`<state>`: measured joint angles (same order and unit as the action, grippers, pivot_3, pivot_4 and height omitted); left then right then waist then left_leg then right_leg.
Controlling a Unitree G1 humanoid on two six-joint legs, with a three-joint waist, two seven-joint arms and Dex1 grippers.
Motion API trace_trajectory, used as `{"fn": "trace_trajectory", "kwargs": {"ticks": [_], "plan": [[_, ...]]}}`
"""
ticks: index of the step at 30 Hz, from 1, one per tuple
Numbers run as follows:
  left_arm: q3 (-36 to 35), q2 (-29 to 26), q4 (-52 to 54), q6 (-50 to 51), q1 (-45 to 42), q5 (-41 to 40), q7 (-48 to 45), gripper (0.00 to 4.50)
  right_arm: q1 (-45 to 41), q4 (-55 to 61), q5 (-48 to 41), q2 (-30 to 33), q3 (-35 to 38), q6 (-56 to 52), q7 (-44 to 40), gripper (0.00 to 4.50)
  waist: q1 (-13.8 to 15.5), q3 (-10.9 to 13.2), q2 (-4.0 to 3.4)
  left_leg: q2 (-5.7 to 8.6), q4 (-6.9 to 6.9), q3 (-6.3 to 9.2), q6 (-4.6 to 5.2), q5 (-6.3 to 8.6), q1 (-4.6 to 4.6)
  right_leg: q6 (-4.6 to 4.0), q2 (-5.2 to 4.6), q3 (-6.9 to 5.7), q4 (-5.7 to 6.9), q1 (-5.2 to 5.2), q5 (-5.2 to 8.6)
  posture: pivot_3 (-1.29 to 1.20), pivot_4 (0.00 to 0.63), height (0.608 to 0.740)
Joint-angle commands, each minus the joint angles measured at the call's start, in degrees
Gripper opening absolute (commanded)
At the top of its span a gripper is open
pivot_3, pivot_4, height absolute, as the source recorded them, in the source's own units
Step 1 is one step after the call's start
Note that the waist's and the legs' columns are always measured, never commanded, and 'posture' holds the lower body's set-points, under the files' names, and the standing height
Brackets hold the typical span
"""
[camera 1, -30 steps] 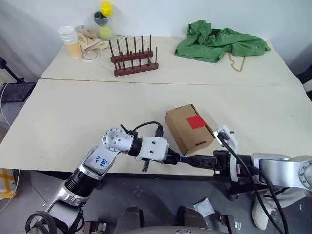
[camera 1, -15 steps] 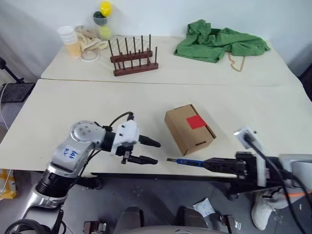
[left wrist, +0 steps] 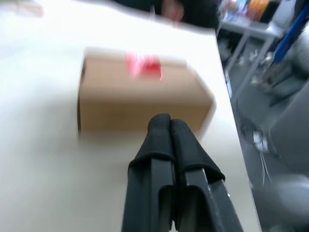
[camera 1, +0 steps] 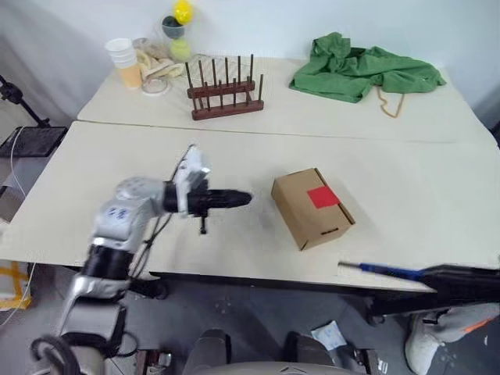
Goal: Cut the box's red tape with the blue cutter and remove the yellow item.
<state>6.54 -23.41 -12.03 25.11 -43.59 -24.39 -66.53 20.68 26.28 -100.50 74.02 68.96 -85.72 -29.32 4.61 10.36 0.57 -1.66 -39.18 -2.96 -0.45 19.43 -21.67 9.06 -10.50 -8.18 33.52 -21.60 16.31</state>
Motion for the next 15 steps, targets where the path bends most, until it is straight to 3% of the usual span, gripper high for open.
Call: {"fn": "trace_trajectory", "kwargs": {"ticks": [1, 6, 9, 12, 15], "plan": [[1.5, 2.9, -4.1, -3.9, -4.9, 1.0, -2.5, 0.0, -5.5, -2.0, 6.1, 1.6, -4.8, 6.9, -0.2, 0.15, -0.8, 0.0, 0.03, 0.0, 0.02, 0.0, -0.01, 0.0, 0.0, 0.0, 0.01, 0.0, -0.01, -0.01, 0.0, 0.0, 0.15, 0.74], [5.7, 7.7, -18.1, -11.0, -14.2, 10.2, 2.2, 0.0, -21.9, -6.1, 9.4, 3.8, -24.2, 19.6, 8.2, 0.15, -2.5, 0.0, 0.03, -0.02, 0.09, -0.15, -0.03, 0.0, 0.07, 0.0, 0.0, 0.01, 0.03, -0.09, 0.0, 0.0, 0.15, 0.74], [7.4, 9.0, -20.7, -10.4, -16.2, 13.3, 3.3, 0.0, -37.1, -6.8, 11.5, 0.6, -41.0, 23.1, 17.8, 0.15, -3.3, 0.0, 0.04, -0.03, 0.08, -0.15, -0.03, -0.01, 0.08, 0.01, 0.0, 0.02, 0.04, -0.1, 0.0, 0.0, 0.15, 0.74], [8.4, 9.3, -20.9, -10.4, -16.5, 15.7, 4.2, 0.0, -47.5, -7.9, 14.1, -3.6, -50.4, 22.7, 23.3, 0.15, -3.3, 0.1, 0.09, -0.04, 0.12, -0.16, -0.05, 0.0, -0.06, 0.01, 0.0, 0.02, 0.03, -0.28, 0.0, 0.0, 0.15, 0.74], [9.5, 9.2, -19.3, -8.6, -15.7, 17.7, 5.0, 0.0, -54.5, -8.4, 17.3, -8.0, -56.7, 21.4, 25.6, 0.15, -3.2, 0.1, 0.08, -0.02, -0.12, -0.2, -0.07, -0.03, -0.78, 0.02, -0.01, 0.02, 0.29, -1.01, -0.01, 0.0, 0.15, 0.74]]}}
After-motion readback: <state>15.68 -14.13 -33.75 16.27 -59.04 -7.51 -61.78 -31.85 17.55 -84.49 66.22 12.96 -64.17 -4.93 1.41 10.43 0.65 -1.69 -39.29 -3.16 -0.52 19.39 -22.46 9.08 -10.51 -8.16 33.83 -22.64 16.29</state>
